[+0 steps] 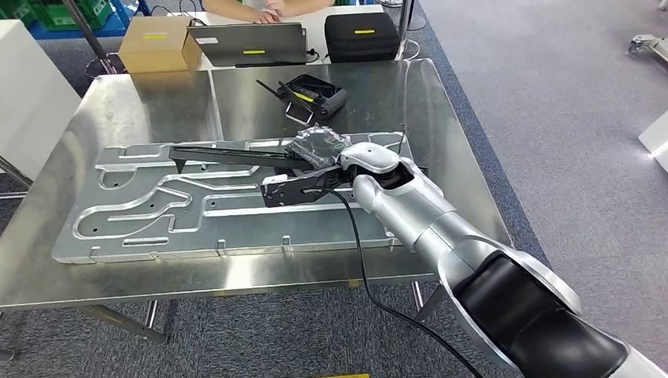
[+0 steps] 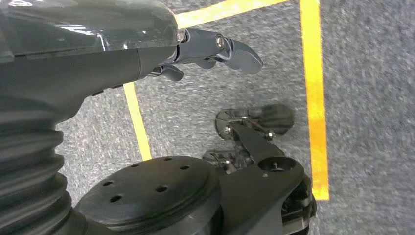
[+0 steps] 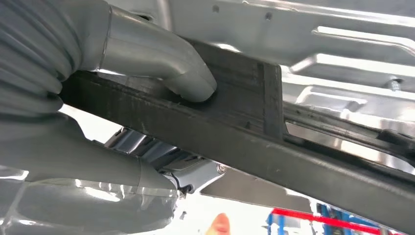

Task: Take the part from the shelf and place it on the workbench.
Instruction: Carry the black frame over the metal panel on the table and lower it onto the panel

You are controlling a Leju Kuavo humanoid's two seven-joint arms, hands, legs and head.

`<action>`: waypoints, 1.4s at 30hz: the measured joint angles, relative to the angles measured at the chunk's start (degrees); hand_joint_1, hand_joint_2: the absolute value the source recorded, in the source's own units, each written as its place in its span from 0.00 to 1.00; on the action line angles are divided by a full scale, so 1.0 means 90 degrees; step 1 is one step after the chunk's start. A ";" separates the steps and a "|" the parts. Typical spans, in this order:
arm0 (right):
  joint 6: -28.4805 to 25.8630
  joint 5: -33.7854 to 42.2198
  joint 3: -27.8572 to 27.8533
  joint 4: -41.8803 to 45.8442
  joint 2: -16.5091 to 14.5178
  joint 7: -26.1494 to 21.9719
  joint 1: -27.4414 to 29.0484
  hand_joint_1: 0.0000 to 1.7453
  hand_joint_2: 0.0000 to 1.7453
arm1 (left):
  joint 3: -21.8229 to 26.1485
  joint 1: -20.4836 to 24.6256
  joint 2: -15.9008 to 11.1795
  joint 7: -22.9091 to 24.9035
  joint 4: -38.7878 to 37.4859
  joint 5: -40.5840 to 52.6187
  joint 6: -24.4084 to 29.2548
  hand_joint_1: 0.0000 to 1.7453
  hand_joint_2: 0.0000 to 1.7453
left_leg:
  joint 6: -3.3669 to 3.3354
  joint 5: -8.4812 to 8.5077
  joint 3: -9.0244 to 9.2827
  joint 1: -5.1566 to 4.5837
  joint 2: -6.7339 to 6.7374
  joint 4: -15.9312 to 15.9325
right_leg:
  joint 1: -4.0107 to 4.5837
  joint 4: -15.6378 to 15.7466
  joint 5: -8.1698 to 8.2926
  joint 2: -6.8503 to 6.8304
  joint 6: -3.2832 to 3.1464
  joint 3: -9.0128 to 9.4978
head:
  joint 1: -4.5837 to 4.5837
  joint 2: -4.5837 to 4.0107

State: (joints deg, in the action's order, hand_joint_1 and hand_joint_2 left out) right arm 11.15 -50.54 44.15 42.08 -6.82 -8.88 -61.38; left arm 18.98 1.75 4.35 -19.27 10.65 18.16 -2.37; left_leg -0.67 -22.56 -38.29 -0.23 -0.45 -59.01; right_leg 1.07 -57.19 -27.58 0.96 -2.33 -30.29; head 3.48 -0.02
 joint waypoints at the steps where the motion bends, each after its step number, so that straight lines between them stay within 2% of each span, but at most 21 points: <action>1: 0.0025 -0.0039 -0.0005 -0.0017 -0.0047 -0.0005 -0.0001 1.00 1.00 | 0.0001 0.0001 -0.0001 0.0016 0.0000 -0.0002 0.0018 0.00 1.00 | -0.0038 0.0191 0.0033 -0.0028 -0.0001 0.0152 | 0.0007 -0.0011 -0.0045 0.0006 0.0022 0.0038 | -0.0001 0.0000; 5: 0.0049 -0.0131 -0.0044 -0.0036 -0.0236 -0.0007 -0.0061 1.00 1.00 | 0.0007 0.0042 0.0037 0.0080 0.0001 -0.0030 0.0120 0.00 1.00 | -0.0106 0.0178 0.0207 0.0009 0.0010 0.0270 | 0.0011 -0.0275 -0.0184 -0.0009 0.0140 -0.0005 | 0.0001 0.0000; 9: 0.0113 -0.0225 -0.0055 -0.0076 -0.0316 -0.0005 -0.0051 1.00 1.00 | 0.0016 0.0064 0.0070 0.0121 0.0002 -0.0058 0.0200 0.00 1.00 | -0.0126 0.0066 0.0338 0.0049 -0.0005 0.0296 | -0.0115 -0.1657 -0.0728 -0.0035 0.0300 -0.0863 | 0.0000 0.0000; 10: 0.0143 -0.0258 -0.0055 -0.0097 -0.0329 -0.0003 -0.0027 1.00 1.00 | 0.0017 0.0064 0.0078 0.0123 0.0001 -0.0058 0.0214 0.00 1.00 | -0.0109 0.0024 0.0371 0.0060 -0.0015 0.0285 | -0.0152 -0.1800 -0.0725 -0.0041 0.0332 -0.1028 | 0.0000 0.0000; 11: 0.0172 -0.0292 -0.0054 -0.0118 -0.0345 -0.0001 -0.0009 1.00 1.00 | 0.0018 0.0061 0.0087 0.0126 0.0001 -0.0054 0.0226 0.00 1.00 | -0.0087 -0.0021 0.0410 0.0073 -0.0023 0.0267 | -0.0182 -0.1707 -0.0575 -0.0050 0.0356 -0.1079 | 0.0000 0.0000; 13: 0.0234 -0.0378 -0.0049 -0.0165 -0.0388 0.0000 0.0006 1.00 1.00 | 0.0020 0.0055 0.0104 0.0129 0.0001 -0.0031 0.0243 0.00 1.00 | -0.0027 -0.0118 0.0495 0.0099 -0.0030 0.0227 | -0.0224 -0.0949 0.0030 -0.0074 0.0380 -0.0900 | 0.0000 0.0000; 14: 0.0260 -0.0418 -0.0043 -0.0193 -0.0410 -0.0001 0.0007 0.75 1.00 | 0.0021 0.0057 0.0112 0.0130 0.0001 -0.0017 0.0251 0.00 0.75 | 0.0006 -0.0158 0.0526 0.0106 -0.0031 0.0207 | -0.0220 -0.0550 0.0227 -0.0084 0.0377 -0.0784 | -0.0001 0.0000; 16: 0.0301 -0.0480 -0.0026 -0.0254 -0.0466 -0.0004 0.0019 0.25 1.00 | 0.0021 0.0076 0.0125 0.0134 0.0002 0.0005 0.0262 0.00 0.25 | 0.0085 -0.0213 0.0545 0.0109 -0.0034 0.0191 | -0.0186 -0.0140 0.0369 -0.0095 0.0304 -0.0661 | -0.0001 0.0000; 17: 0.0316 -0.0500 -0.0019 -0.0284 -0.0497 -0.0005 0.0030 0.00 1.00 | 0.0021 0.0083 0.0129 0.0137 0.0002 0.0019 0.0266 0.00 0.25 | 0.0128 -0.0214 0.0551 0.0105 -0.0035 0.0167 | -0.0166 -0.0130 0.0336 -0.0094 0.0253 -0.0653 | -0.0001 0.0000; 20: 0.0341 -0.0557 -0.0003 -0.0369 -0.0604 -0.0014 0.0048 0.00 1.00 | 0.0021 0.0082 0.0135 0.0144 0.0002 0.0078 0.0283 0.00 0.25 | 0.0242 -0.0325 0.0530 0.0119 -0.0018 -0.0019 | -0.0183 -0.0105 0.0405 -0.0086 0.0114 -0.0581 | 0.0001 0.0000; 21: 0.0342 -0.0569 0.0000 -0.0400 -0.0635 -0.0019 0.0048 0.00 1.00 | 0.0020 0.0084 0.0137 0.0144 0.0002 0.0101 0.0293 0.00 0.00 | 0.0267 -0.0467 0.0432 0.0129 -0.0009 -0.0239 | -0.0186 -0.0097 0.0407 -0.0088 0.0082 -0.0559 | 0.0001 0.0000; 24: 0.0339 -0.0592 0.0005 -0.0499 -0.0679 -0.0027 0.0105 0.00 1.00 | 0.0018 0.0085 0.0146 0.0151 0.0002 0.0129 0.0311 0.00 0.00 | 0.0314 -0.1005 -0.0128 0.0136 0.0004 -0.1364 | -0.0158 -0.0100 0.0390 -0.0101 0.0027 -0.0545 | 0.0000 0.0000; 25: 0.0335 -0.0601 0.0007 -0.0534 -0.0683 -0.0027 0.0137 0.00 1.00 | 0.0018 0.0077 0.0148 0.0162 0.0002 0.0119 0.0316 0.00 0.00 | 0.0310 -0.1064 -0.0253 0.0136 0.0005 -0.1582 | -0.0144 -0.0105 0.0381 -0.0102 0.0015 -0.0543 | 0.0000 0.0000; 27: 0.0319 -0.0619 0.0008 -0.0605 -0.0689 -0.0024 0.0179 0.00 1.00 | 0.0021 0.0065 0.0150 0.0189 0.0002 0.0094 0.0334 0.00 0.00 | 0.0271 -0.0821 -0.0177 0.0135 0.0006 -0.1316 | -0.0125 -0.0123 0.0366 -0.0092 0.0008 -0.0534 | 0.0000 0.0000; 29: 0.0293 -0.0634 0.0008 -0.0654 -0.0703 -0.0013 0.0184 0.00 1.00 | 0.0030 0.0068 0.0149 0.0216 0.0002 0.0066 0.0353 0.00 0.00 | 0.0222 -0.0395 0.0190 0.0124 0.0009 -0.0450 | -0.0112 -0.0143 0.0351 -0.0077 0.0024 -0.0522 | 0.0000 0.0000; 31: 0.0258 -0.0642 0.0007 -0.0685 -0.0713 0.0000 0.0187 0.00 1.00 | 0.0056 0.0076 0.0150 0.0246 0.0002 0.0041 0.0366 0.00 0.00 | 0.0168 -0.0270 0.0401 0.0088 0.0011 0.0056 | -0.0103 -0.0156 0.0343 -0.0067 0.0071 -0.0536 | 0.0001 0.0000; 34: 0.0235 -0.0646 -0.0001 -0.0715 -0.0712 0.0016 0.0208 0.00 1.00 | 0.0107 0.0064 0.0158 0.0274 0.0002 0.0008 0.0375 0.00 0.00 | 0.0076 -0.0202 0.0446 0.0082 0.0014 0.0128 | -0.0097 -0.0161 0.0323 -0.0061 0.0177 -0.0539 | 0.0000 0.0000; 36: 0.0233 -0.0639 -0.0024 -0.0718 -0.0707 0.0036 0.0198 0.00 1.00 | 0.0132 0.0061 0.0168 0.0283 0.0002 -0.0002 0.0382 0.00 0.00 | 0.0018 -0.0154 0.0468 0.0120 0.0027 0.0182 | -0.0099 -0.0407 0.0136 -0.0066 0.0250 -0.0642 | -0.0001 0.0000; 39: 0.0237 -0.0628 -0.0059 -0.0725 -0.0692 0.0052 0.0210 0.00 1.00 | 0.0159 0.0069 0.0174 0.0284 0.0002 -0.0009 0.0381 0.00 0.00 | -0.0018 -0.0140 0.0464 0.0133 0.0033 0.0202 | -0.0135 -0.1555 -0.0436 -0.0073 0.0327 -0.1188 | 0.0000 0.0000; 40: 0.0240 -0.0626 -0.0063 -0.0732 -0.0682 0.0054 0.0227 0.00 1.00 | 0.0165 0.0068 0.0174 0.0282 0.0002 -0.0006 0.0375 0.00 0.00 | -0.0020 -0.0143 0.0463 0.0133 0.0032 0.0201 | -0.0150 -0.1846 -0.0512 -0.0074 0.0344 -0.1332 | 0.0000 0.0000; 42: 0.0247 -0.0616 -0.0073 -0.0739 -0.0665 0.0060 0.0249 0.00 1.00 | 0.0170 0.0063 0.0174 0.0273 0.0002 0.0001 0.0359 0.00 0.00 | -0.0013 -0.0150 0.0464 0.0134 0.0028 0.0189 | -0.0182 -0.1782 -0.0332 -0.0076 0.0359 -0.1316 | 0.0000 0.0000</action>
State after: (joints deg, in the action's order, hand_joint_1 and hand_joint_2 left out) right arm 13.38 -56.09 43.49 35.43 -12.81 -8.34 -59.14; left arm 20.51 2.32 5.92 -16.82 10.67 18.17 0.87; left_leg -0.78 -23.91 -34.12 0.98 -0.20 -57.31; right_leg -0.57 -73.23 -30.57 0.28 0.90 -42.14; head 3.48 -0.02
